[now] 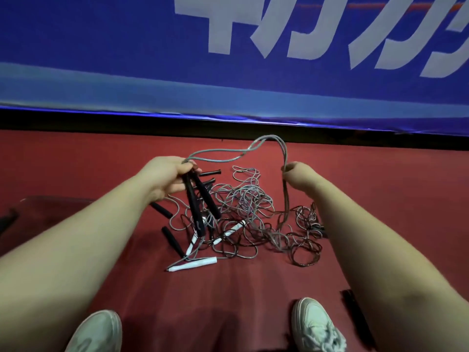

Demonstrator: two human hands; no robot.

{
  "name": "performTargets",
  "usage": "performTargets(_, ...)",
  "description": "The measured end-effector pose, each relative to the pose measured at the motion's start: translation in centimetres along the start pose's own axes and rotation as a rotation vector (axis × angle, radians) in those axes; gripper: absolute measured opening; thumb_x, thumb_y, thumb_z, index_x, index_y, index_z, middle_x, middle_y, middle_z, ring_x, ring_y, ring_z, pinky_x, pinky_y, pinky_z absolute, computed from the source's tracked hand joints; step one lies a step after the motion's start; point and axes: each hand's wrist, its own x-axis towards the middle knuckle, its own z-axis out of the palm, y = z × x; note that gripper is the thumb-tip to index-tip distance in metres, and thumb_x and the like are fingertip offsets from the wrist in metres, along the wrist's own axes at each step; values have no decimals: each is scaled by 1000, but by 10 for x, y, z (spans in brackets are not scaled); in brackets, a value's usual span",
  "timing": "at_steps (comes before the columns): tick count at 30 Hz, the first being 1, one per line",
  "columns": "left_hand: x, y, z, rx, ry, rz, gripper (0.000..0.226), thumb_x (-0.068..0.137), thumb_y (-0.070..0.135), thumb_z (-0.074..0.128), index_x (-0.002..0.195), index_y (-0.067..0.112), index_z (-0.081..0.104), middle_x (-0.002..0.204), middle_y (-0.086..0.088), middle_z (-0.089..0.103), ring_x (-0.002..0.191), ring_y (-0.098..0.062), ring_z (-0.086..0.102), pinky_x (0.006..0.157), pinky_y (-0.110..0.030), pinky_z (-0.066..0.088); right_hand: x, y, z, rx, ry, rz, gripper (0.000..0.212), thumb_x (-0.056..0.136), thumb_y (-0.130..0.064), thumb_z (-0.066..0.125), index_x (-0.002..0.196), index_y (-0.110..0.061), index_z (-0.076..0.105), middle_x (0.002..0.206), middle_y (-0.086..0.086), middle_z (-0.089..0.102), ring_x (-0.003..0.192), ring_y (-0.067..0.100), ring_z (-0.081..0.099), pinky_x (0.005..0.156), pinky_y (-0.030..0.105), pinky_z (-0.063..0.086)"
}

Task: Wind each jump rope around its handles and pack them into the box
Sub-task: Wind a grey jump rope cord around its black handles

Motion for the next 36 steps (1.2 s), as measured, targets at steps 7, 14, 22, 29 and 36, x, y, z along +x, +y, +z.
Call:
performTargets(7, -24, 29, 13, 507, -85, 317, 22, 92, 8, 57, 79, 21, 69, 85, 0, 71, 87, -19, 67, 89, -36, 51, -27, 0, 8, 202, -219, -140, 81, 87, 2, 56, 151, -18, 11, 152, 14, 27, 121, 27, 49, 96, 32, 42)
performTargets(14, -49, 61, 35, 35, -315, 308, 24, 97, 8, 44, 86, 15, 65, 79, 5, 73, 82, -7, 68, 83, -26, 52, -39, 32, 80, 176, -569, -33, 99, 76, -10, 75, 151, -17, 11, 148, 11, 35, 134, 28, 38, 106, 34, 36)
performTargets(22, -58, 76, 28, -252, -391, 341, 24, 98, 6, 40, 84, 8, 60, 81, -5, 72, 78, -14, 71, 73, -25, 58, -34, 49, 154, 4, -392, 37, 52, 85, -34, 63, 131, -15, 49, 125, 9, 57, 108, 24, 56, 96, 33, 44)
performTargets(29, -27, 24, -18, 31, -265, 180, 22, 97, 2, 41, 89, 8, 61, 77, 1, 73, 75, -9, 70, 64, -18, 56, -24, 21, 100, 351, -218, 248, 32, 100, -34, 37, 84, -14, 56, 107, 20, 64, 82, 26, 60, 83, 36, 52)
performTargets(36, -23, -9, -39, 380, -372, 161, 24, 94, -1, 49, 83, 9, 68, 133, 16, 47, 100, -13, 61, 62, -12, 51, -83, -133, -32, 724, -73, -382, 31, 100, -30, 42, 74, -14, 44, 60, 2, 54, 42, 11, 47, 45, 20, 40)
